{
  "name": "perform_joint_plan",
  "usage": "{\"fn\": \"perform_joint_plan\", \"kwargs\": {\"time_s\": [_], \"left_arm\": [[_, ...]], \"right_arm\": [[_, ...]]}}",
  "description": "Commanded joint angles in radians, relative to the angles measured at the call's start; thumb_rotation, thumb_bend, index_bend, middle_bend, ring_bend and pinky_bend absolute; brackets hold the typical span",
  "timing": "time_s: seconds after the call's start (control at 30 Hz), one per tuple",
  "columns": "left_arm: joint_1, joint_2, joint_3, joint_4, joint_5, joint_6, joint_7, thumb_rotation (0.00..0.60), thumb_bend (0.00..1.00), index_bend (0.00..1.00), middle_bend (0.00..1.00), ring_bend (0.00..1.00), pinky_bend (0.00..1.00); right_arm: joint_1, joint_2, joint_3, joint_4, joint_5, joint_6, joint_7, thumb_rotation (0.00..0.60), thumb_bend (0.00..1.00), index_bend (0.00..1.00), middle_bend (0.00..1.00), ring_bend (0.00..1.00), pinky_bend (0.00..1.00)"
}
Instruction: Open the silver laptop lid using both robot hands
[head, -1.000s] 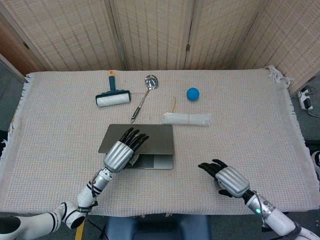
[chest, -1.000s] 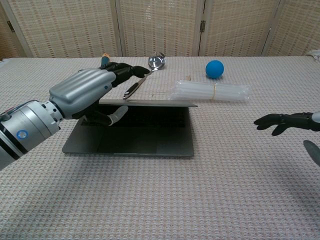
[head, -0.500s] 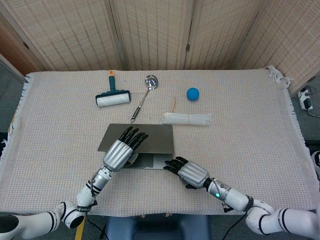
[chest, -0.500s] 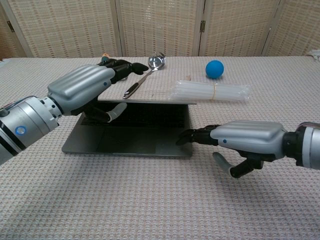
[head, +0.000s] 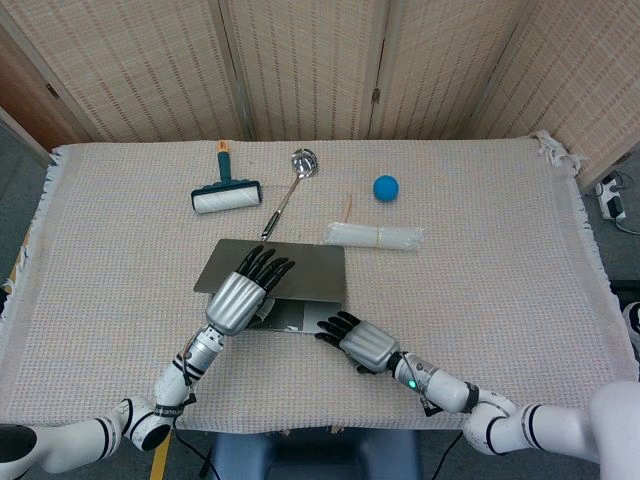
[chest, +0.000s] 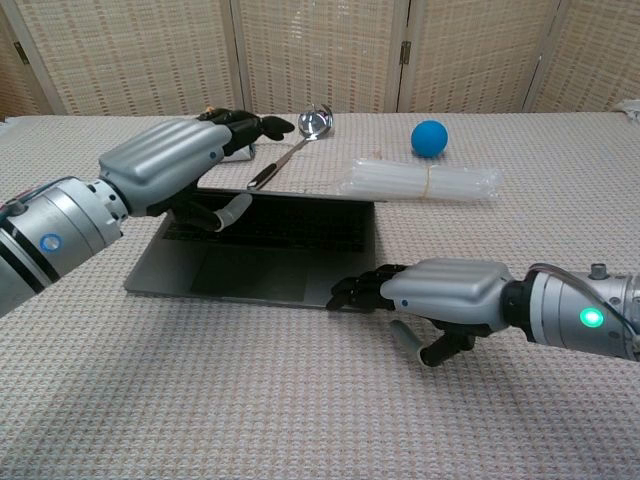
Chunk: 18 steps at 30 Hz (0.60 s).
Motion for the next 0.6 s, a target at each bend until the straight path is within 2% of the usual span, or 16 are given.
{"fn": "perform_joint_plan", "kwargs": {"time_s": [0.03, 0.4, 0.6], "left_arm": [[-0.011, 0.007, -0.014, 0.001, -0.013, -0.012, 0.008, 0.6, 0.58, 0.09, 0.17, 0.06, 0.0], [-0.084, 0.065, -0.129, -0.006, -0.152, -0.12, 0.064, 0.6, 0.57, 0.05, 0.14, 0.01, 0.0], [-0.133, 0.102, -0.21, 0.012, -0.266, -0.186, 0.092, 0.6, 0.45, 0.03, 0.07, 0.0, 0.0]], "right_arm": [[0.006, 0.0, -0.001, -0.005, 0.013, -0.002, -0.009, 0.6, 0.9, 0.0, 0.02, 0.04, 0.0], [0.027, -0.007, 0.003, -0.004, 0.08, -0.013, -0.051, 0.6, 0.9, 0.0, 0.02, 0.04, 0.0], [0.037, -0.016, 0.004, 0.002, 0.109, -0.016, -0.063, 0.6, 0.9, 0.0, 0.02, 0.03, 0.0]]}}
